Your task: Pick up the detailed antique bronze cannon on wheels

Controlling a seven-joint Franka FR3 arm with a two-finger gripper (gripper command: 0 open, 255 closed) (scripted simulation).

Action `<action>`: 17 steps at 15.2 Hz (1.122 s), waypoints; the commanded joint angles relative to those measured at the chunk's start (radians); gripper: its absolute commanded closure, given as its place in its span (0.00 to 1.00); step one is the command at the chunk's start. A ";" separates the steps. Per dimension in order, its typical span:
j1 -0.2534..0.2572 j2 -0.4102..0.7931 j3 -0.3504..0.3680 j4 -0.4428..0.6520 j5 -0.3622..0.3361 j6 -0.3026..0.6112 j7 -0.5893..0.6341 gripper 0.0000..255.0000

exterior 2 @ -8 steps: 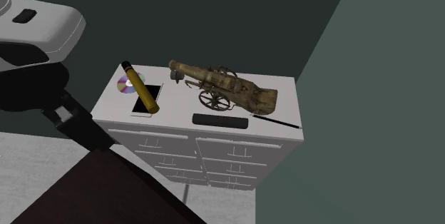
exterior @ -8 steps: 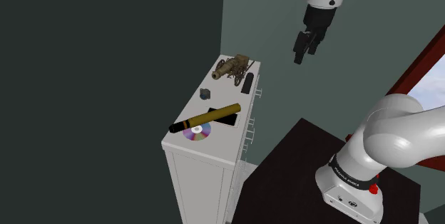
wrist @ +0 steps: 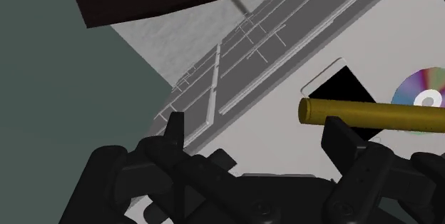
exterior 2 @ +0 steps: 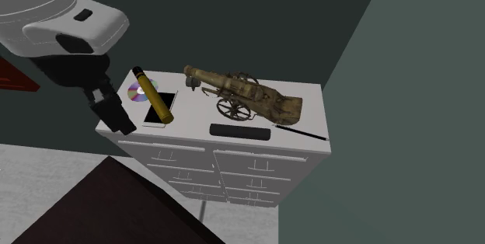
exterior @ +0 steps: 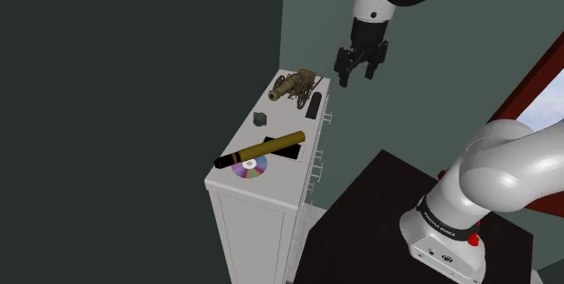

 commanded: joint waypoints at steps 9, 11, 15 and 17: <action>-0.060 0.382 0.129 0.210 0.077 0.165 0.485 0.00; -0.070 0.462 0.141 0.267 0.077 0.189 0.575 0.00; -0.083 0.620 0.149 0.393 0.069 0.224 0.747 0.00; -0.086 0.698 0.145 0.461 0.063 0.236 0.828 0.00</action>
